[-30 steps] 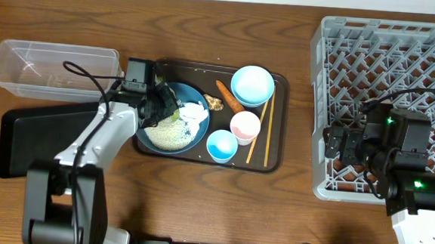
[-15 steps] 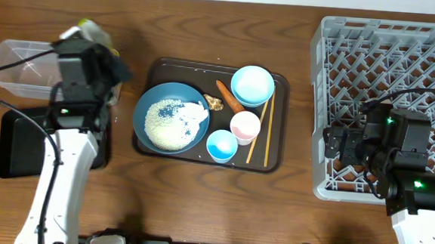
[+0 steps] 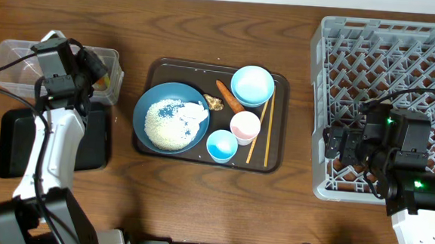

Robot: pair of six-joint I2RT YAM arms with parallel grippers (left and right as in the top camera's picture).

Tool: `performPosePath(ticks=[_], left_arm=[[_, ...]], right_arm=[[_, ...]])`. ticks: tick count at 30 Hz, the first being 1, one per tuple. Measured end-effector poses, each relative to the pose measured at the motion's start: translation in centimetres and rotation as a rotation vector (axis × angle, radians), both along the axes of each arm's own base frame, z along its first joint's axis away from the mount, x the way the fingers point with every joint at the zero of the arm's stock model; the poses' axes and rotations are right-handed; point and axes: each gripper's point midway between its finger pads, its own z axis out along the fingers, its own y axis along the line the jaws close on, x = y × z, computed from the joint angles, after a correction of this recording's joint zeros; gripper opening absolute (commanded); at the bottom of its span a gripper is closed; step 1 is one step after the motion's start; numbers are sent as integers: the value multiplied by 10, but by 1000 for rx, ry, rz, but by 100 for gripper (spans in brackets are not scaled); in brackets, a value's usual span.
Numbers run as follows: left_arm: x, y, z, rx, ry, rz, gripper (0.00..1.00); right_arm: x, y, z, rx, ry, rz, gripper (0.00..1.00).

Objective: Sort waste into correct bins and load items into the dishwasher rack
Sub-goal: 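Carry the wrapper with the left gripper into the clear plastic bin and release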

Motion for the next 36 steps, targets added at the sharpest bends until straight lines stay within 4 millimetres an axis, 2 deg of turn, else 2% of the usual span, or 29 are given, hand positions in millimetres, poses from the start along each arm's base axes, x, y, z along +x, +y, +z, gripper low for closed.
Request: performPosePath(ticks=[4, 6, 11, 14, 23, 26, 30, 34, 36], left_arm=[[-17, -46, 6, -73, 43, -138, 65], [-31, -76, 2, -106, 98, -210, 70], [-64, -140, -30, -166, 291, -371, 71], [-70, -163, -46, -173, 354, -430, 71], [-78, -205, -105, -173, 517, -532, 70], [-79, -217, -117, -168, 544, -560, 70], [-79, -231, -126, -157, 545, -597, 69], [-83, -243, -128, -150, 553, -629, 62], [-84, -246, -128, -144, 554, -635, 62]], right_arm=[[0, 0, 0, 0, 1, 0, 99], [0, 0, 0, 0, 2, 0, 99], [0, 0, 0, 0, 1, 0, 99], [0, 0, 0, 0, 2, 0, 99], [-2, 0, -2, 0, 12, 0, 99], [-3, 0, -2, 0, 14, 0, 99], [-3, 0, -2, 0, 17, 0, 99], [-3, 0, -3, 1, 19, 0, 99], [-3, 0, -3, 1, 19, 0, 99]])
